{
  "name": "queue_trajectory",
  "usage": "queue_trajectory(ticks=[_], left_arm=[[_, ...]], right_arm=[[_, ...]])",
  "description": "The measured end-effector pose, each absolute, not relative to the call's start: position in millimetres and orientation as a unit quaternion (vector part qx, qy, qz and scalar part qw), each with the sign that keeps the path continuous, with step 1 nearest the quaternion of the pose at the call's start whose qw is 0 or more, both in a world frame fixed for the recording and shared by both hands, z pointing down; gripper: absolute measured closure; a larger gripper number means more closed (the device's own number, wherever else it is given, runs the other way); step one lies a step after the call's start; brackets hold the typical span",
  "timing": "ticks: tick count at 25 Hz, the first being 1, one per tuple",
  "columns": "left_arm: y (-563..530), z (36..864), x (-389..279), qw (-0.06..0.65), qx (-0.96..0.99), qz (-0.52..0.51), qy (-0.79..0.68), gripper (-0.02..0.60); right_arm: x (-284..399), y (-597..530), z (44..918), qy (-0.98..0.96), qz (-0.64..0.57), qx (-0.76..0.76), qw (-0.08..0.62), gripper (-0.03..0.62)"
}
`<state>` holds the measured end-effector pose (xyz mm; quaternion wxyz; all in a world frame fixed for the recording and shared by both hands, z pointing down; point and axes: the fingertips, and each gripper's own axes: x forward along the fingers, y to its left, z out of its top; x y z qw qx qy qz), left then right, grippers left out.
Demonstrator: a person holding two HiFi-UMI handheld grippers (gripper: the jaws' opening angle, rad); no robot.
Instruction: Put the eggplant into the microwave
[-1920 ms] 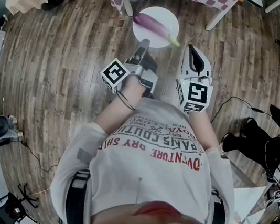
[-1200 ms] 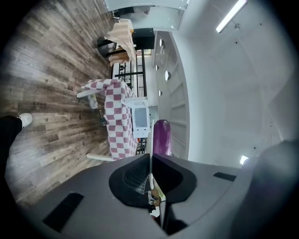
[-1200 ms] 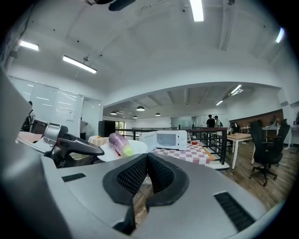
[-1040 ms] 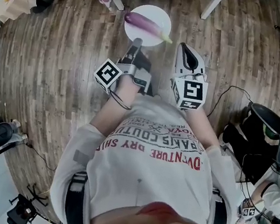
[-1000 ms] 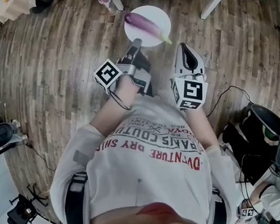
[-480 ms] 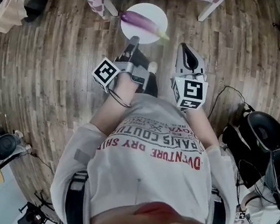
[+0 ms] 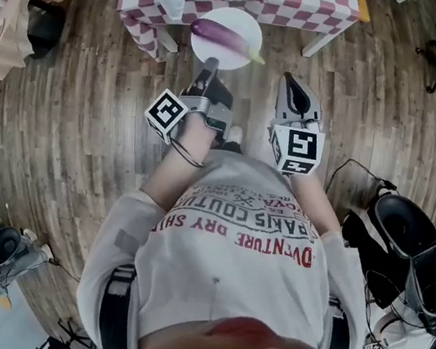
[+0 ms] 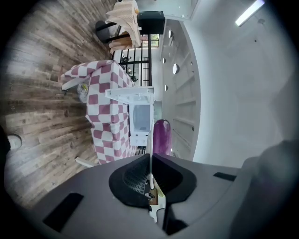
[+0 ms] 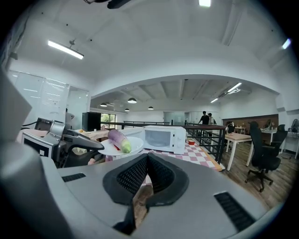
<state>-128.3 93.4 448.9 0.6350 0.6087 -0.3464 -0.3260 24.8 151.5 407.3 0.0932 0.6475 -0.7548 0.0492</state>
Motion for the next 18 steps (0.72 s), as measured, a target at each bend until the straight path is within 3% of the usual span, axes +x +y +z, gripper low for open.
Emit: queue_trajectory(ticks=[18], left_arm=[[-24,462,-107,0.648,0.58,-0.335,-0.363,0.545]], right_arm=[[44,6,421,-0.775,0.063,0.624,0.079,0.572]])
